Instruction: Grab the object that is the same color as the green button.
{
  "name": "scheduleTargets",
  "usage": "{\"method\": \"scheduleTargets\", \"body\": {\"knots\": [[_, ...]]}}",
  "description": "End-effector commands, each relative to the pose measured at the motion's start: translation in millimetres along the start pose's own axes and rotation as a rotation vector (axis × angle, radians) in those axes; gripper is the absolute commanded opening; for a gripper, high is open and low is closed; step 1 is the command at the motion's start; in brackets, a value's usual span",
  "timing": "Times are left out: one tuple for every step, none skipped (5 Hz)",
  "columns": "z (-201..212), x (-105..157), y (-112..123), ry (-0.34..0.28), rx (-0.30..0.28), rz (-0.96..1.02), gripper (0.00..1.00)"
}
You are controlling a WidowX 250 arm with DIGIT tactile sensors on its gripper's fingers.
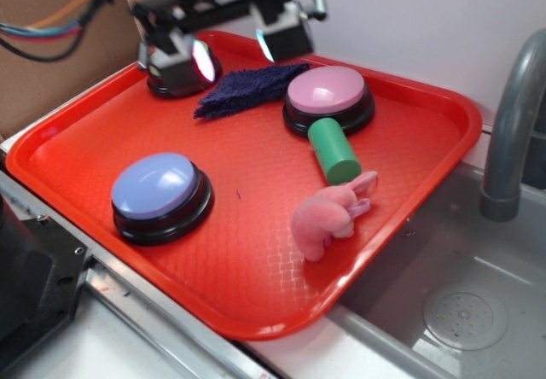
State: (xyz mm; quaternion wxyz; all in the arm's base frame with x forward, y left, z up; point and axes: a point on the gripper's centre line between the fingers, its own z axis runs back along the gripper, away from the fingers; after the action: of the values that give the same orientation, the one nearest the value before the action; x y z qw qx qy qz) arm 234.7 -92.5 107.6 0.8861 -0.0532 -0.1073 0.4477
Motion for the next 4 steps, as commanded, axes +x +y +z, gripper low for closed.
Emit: {"method": "scheduleTargets", "body": {"knots": [[-51.8, 11.8, -29.7, -0.002, 0.046, 0.128, 1.0], [-63.5, 10.6, -33.2, -0.005, 0.056, 0.143, 1.0], [-70.1, 8.7, -35.6, -0.077, 0.014, 0.159, 1.0], [-75.4, 9.8, -22.9, -0.073, 0.022, 0.264, 1.0]]}}
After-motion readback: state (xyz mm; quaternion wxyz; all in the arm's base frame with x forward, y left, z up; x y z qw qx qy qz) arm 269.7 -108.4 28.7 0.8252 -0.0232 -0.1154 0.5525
